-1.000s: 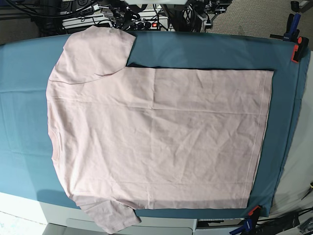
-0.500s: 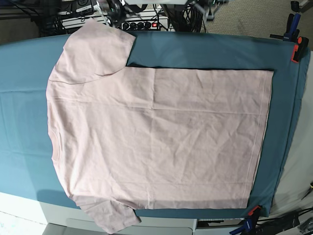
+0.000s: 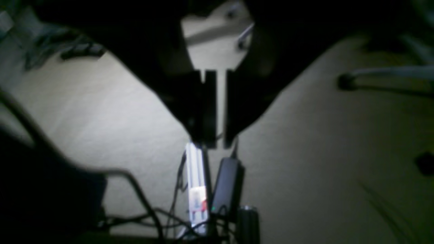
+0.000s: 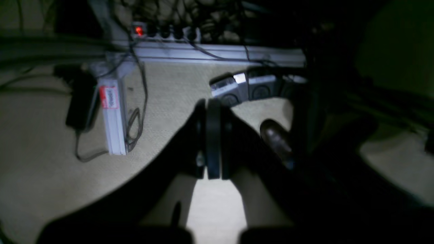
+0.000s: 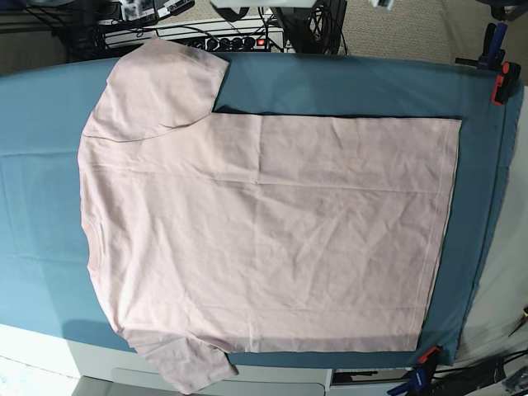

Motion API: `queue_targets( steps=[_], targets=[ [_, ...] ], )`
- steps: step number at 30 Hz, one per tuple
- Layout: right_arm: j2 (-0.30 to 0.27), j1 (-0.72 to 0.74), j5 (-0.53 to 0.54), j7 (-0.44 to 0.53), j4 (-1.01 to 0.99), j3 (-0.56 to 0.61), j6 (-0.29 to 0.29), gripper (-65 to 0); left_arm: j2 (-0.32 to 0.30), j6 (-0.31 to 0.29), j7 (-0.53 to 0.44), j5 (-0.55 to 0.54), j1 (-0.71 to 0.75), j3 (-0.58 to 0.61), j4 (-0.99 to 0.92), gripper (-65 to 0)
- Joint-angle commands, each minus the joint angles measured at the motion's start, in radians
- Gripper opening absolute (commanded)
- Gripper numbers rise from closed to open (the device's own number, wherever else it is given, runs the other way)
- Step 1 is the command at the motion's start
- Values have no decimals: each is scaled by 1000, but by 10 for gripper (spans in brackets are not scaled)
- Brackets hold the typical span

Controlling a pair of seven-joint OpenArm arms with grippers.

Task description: Fold the T-shirt properly

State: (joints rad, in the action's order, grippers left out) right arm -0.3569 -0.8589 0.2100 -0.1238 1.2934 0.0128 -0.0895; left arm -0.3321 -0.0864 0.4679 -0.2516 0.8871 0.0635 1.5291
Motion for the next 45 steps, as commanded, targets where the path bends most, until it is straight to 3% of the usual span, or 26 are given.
queue_targets(
  steps=[1,3,6,8,11,14,15,17,21,24,26,29,32,34,37,40,45],
  targets=[
    [-37,-49,8,9,72,-26,4,-650,-42,-3,45,-2,62,-2,71,-602],
    [-71,-142,12,-37,214,-87,4,-650,-119,-3,133,-3,147,-23,222,-602],
    [-86,-268,126,-140,441,-237,4,-650,-201,-18,216,-4,301,-121,447,-602],
    [-82,-328,218,-206,581,-355,3,-650,-236,-61,224,-27,402,-212,590,-602],
    [-56,-363,307,-275,755,-533,3,-650,-261,-146,252,-135,422,-365,785,-602],
    [0,-336,434,-321,881,-706,3,-650,-261,-243,278,-321,422,-526,827,-602],
    [27,-313,499,-352,909,-758,4,-650,-266,-302,265,-433,422,-581,827,-602],
    [84,-236,580,-398,926,-843,4,-650,-266,-345,275,-554,413,-639,827,-602],
    [203,-80,595,-413,862,-904,90,-650,-250,-333,275,-591,279,-661,827,-602],
    [283,46,607,-412,753,-904,94,-650,-243,-346,277,-617,211,-661,827,-602],
    [305,122,661,-421,653,-904,91,-650,-241,-386,281,-616,182,-661,827,-602],
    [301,217,755,-489,515,-904,-16,-650,-242,-437,285,-614,158,-661,827,-602],
    [299,238,918,-596,476,-904,-183,-650,-241,-435,284,-612,158,-661,827,-602],
    [299,222,1022,-632,485,-904,-248,-650,-241,-435,283,-598,158,-661,827,-602],
    [299,213,1054,-674,494,-904,-340,-650,-241,-435,272,-550,157,-661,827,-602],
    [309,213,1001,-685,494,-902,-354,-649,-241,-435,272,-519,157,-661,827,-602],
    [315,213,966,-668,494,-902,-340,-402,-241,-435,273,-518,157,-661,827,-555]
  ],
)
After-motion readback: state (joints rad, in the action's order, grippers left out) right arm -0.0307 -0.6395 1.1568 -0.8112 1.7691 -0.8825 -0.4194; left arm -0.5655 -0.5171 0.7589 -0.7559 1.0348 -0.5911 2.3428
